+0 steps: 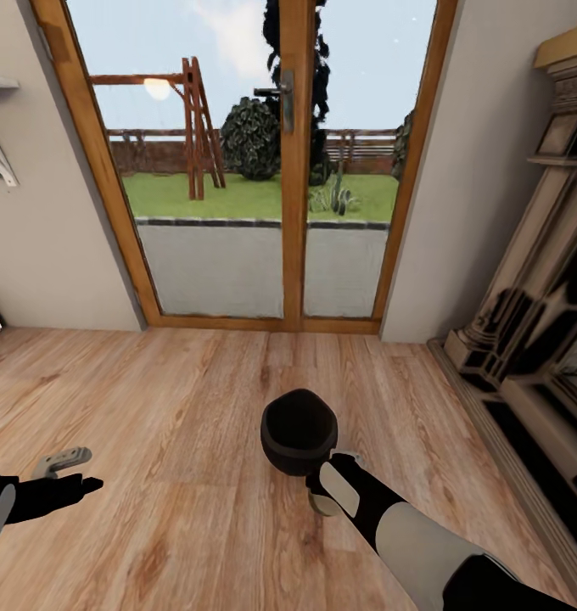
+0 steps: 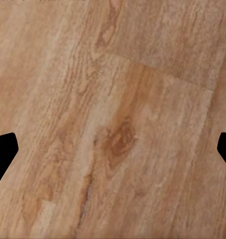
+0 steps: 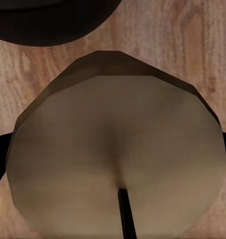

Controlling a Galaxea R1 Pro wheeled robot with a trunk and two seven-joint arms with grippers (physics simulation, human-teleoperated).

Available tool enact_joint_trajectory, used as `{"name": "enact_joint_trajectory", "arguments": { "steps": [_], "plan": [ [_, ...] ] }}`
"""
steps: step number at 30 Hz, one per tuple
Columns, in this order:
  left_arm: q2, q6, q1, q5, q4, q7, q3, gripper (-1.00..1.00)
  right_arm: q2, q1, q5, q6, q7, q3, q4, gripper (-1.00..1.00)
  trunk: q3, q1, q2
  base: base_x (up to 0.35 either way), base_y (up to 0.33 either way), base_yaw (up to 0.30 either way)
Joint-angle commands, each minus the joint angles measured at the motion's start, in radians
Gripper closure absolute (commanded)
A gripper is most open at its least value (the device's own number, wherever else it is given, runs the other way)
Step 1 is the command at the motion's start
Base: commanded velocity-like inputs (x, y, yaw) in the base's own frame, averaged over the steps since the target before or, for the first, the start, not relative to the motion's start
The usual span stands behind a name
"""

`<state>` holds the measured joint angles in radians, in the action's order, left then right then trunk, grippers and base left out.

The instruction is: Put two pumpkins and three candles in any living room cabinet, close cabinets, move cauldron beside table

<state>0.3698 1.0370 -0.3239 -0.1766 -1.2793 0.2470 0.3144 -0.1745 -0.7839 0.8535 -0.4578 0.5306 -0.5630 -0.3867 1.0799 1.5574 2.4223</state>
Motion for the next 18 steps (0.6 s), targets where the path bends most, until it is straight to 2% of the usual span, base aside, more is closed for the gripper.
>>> {"name": "enact_joint_trajectory", "arguments": {
  "steps": [1, 18],
  "plan": [
    [0.000, 0.000, 0.000, 0.000, 0.000, 0.000, 0.000, -1.00, 0.000, 0.000, 0.004, 0.002, 0.000, 0.000, 0.000, 1.00, -0.002, -0.004, -0.007, 0.000, 0.000, 0.000],
    [-0.001, 0.000, 0.000, 0.000, 0.000, -0.001, 0.000, -1.00, 0.000, 0.000, 0.004, 0.005, -0.001, 0.000, 0.000, 1.00, -0.028, -0.069, -0.126, 0.000, 0.000, 0.000]
  ]
}}
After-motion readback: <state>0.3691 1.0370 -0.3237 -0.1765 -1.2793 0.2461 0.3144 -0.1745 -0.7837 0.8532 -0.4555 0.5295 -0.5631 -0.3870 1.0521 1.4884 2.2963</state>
